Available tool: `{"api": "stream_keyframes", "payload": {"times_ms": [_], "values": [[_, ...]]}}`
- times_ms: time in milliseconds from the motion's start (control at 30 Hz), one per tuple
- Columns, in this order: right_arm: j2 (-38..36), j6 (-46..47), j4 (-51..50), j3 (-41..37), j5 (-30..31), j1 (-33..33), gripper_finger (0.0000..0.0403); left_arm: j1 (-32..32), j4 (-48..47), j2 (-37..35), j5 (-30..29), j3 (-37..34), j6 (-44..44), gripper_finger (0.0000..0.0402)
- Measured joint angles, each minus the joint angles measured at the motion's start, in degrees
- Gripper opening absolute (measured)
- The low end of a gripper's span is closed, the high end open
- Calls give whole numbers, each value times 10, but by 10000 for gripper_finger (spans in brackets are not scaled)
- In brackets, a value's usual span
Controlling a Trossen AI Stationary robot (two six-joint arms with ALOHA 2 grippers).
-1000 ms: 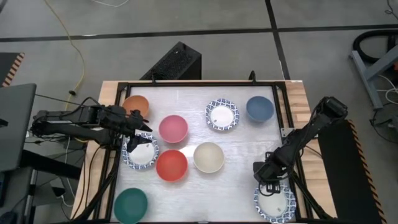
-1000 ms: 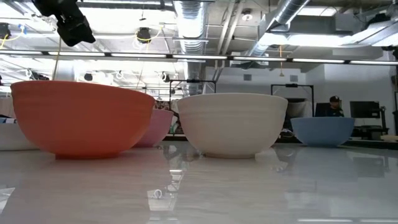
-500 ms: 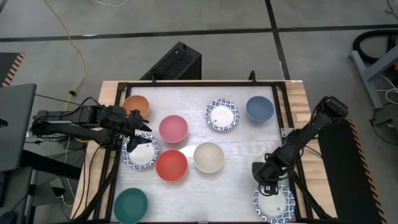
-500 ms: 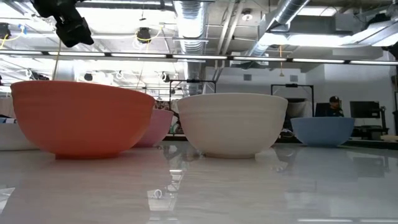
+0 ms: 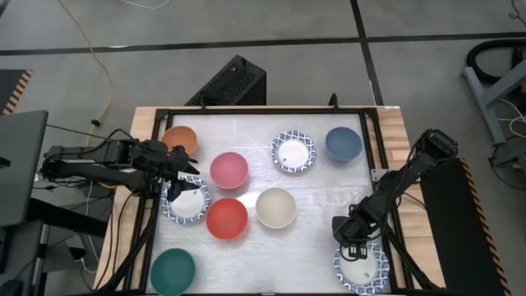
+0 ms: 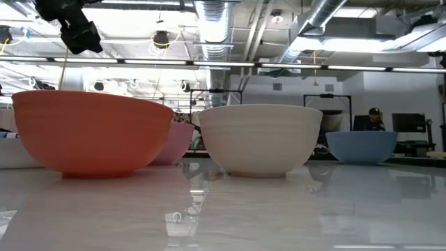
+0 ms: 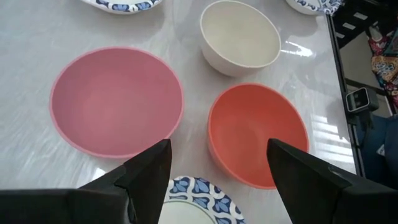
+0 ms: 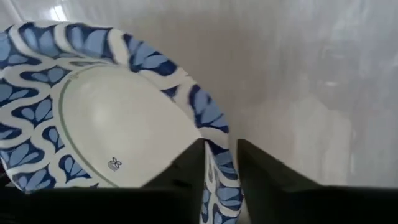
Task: Nest bowls inside each other by size order
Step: Stack the bottom blue patterned bowl on top of the top blue patterned bowl
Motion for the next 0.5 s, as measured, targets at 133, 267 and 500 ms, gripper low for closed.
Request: {"api": "stream_keyframes", "payload": {"times_ms": [133, 267, 500], "values": [[0, 0, 7, 0, -2, -2, 17, 0, -1, 0, 0, 0, 0, 254], [0, 10, 20, 0, 12, -15, 17, 0, -1, 0, -3, 0, 0, 254], [-13, 11, 18, 33, 25, -70, 5, 0, -18, 0, -48, 0, 0, 254]]}}
